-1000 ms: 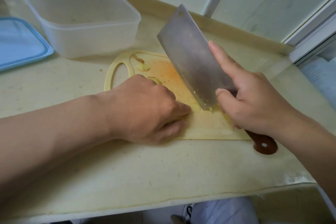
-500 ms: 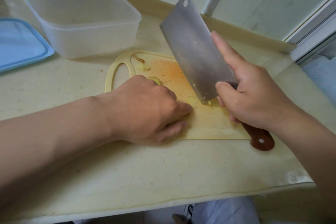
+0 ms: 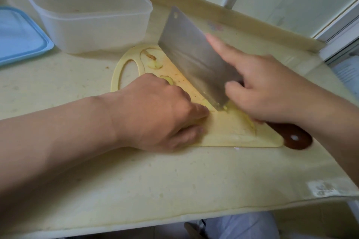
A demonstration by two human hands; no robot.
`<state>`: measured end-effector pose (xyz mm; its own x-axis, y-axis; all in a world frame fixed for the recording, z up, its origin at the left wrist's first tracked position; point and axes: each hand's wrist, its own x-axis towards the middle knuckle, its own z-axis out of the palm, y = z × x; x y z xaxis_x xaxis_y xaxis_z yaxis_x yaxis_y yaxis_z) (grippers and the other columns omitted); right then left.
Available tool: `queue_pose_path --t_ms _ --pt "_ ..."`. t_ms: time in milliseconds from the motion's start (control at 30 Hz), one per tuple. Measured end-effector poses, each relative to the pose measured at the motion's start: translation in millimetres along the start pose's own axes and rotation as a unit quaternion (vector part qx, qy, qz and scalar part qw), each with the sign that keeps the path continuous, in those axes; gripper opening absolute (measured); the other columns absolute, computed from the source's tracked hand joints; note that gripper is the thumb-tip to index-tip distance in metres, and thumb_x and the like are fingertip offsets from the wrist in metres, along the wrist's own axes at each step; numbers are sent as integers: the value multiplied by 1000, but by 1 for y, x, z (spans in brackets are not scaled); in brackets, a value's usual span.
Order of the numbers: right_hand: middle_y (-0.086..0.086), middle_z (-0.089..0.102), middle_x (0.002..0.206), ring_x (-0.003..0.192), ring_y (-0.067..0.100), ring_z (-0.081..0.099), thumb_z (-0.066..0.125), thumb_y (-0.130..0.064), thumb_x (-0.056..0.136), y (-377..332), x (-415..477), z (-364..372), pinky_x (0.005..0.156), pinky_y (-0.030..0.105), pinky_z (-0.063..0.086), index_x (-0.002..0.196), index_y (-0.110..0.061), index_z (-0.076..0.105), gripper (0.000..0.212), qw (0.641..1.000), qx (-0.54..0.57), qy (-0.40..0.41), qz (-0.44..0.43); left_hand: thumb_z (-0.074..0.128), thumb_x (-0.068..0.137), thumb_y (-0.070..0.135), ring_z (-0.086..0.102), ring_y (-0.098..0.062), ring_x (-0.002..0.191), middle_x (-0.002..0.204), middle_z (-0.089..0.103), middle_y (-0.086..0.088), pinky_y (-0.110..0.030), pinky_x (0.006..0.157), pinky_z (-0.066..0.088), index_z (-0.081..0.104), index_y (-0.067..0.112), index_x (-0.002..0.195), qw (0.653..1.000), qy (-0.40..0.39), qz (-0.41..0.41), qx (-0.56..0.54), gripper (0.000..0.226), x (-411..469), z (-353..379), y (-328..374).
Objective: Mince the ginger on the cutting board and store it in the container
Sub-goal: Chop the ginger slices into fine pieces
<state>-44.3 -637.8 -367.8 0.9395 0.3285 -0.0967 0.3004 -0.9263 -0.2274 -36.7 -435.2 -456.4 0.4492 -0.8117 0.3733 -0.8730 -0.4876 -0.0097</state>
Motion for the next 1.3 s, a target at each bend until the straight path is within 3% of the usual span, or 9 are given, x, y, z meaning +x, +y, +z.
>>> queue_pose_path --t_ms 167,300,467,600,667,800,900,1133,1300 --pt "7 65 59 44 16 58 49 -5 93 -1 -5 15 53 32 51 164 -47 12 90 993 52 107 -4 9 88 61 67 -30 82 95 67 4 -37 69 55 53 35 129 1000 -1 3 -1 66 0 -3 1" --pt "18 60 54 43 31 54 49 -11 93 8 -44 24 50 41 50 154 -65 12 90 986 100 132 29 5 87 61 67 -28 88 100 67 4 -37 72 55 50 35 131 1000 -3 4 14 68 -1 0 1" --pt "7 56 51 41 19 49 49 -14 92 8 -43 9 47 21 43 158 -59 15 87 997 29 68 2 6 87 61 67 -29 87 99 68 4 -36 71 54 51 35 130 1000 -4 1 20 68 0 1 0" --pt "-26 63 60 46 10 62 46 -13 92 -1 -4 2 54 31 54 161 -54 9 89 1000 -8 -6 -12 9 89 63 68 -30 85 98 69 4 -37 71 54 50 37 132 1000 -10 3 12 65 0 0 1" --pt "-35 57 54 47 9 60 46 -9 93 -5 6 4 49 20 48 164 -48 9 89 1000 1 10 -23 10 89 63 68 -30 81 93 69 4 -36 68 54 53 36 130 1000 -8 1 0 65 0 -2 1" --pt "-2 54 54 47 17 51 50 -7 93 1 -18 15 50 22 42 164 -46 14 89 995 42 93 -21 8 88 63 67 -30 82 94 68 5 -38 68 55 54 35 129 1000 -6 2 1 67 -1 -3 1" --pt "11 50 51 43 23 45 48 -12 94 6 -43 13 45 24 37 160 -55 14 87 996 54 76 -4 6 87 62 67 -30 82 93 67 4 -37 67 54 54 35 128 1000 0 2 11 69 -2 -2 1" --pt "-21 60 51 43 12 57 45 -11 94 0 0 2 48 26 50 161 -55 7 89 1000 -7 -16 -22 5 87 64 67 -31 81 93 68 3 -37 68 54 52 37 130 1000 -4 3 11 69 -1 -1 0" --pt "-7 58 50 46 16 54 49 -5 93 -1 -4 12 49 17 42 164 -46 12 90 996 38 76 -33 7 88 63 68 -30 83 95 68 4 -38 70 55 52 36 130 1000 -5 5 8 68 -1 -2 0"
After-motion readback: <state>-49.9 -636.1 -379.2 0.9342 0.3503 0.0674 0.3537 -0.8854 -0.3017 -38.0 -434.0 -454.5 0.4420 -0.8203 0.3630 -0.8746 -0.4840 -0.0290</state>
